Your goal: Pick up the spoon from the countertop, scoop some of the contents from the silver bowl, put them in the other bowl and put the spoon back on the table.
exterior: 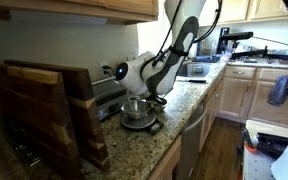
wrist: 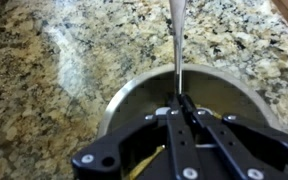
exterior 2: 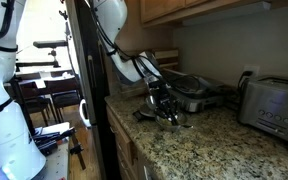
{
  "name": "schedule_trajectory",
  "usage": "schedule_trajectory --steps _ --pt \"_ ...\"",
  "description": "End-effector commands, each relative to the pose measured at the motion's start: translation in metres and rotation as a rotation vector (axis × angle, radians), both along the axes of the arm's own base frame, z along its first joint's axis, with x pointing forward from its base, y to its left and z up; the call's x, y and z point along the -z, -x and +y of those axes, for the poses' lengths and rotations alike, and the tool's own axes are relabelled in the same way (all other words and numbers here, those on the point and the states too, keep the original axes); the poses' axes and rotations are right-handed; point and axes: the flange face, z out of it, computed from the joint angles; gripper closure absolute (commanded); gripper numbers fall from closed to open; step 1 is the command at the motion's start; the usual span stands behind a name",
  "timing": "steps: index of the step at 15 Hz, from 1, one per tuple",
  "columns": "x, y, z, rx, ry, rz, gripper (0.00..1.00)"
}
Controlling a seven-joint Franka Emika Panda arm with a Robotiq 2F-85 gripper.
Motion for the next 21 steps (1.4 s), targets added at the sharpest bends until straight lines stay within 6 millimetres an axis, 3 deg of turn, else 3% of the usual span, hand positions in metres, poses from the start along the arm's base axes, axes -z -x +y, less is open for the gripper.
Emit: schedule_trajectory --steps 1,14,21 --pt "-0.017 0.011 -0.006 0.022 -0.048 -0.033 0.97" --pt "-0.059 0.015 -0.027 0.092 -0.13 -0.105 0.97" --pt "-0.085 0.022 -0.027 0.087 -0.184 -0.109 0.97"
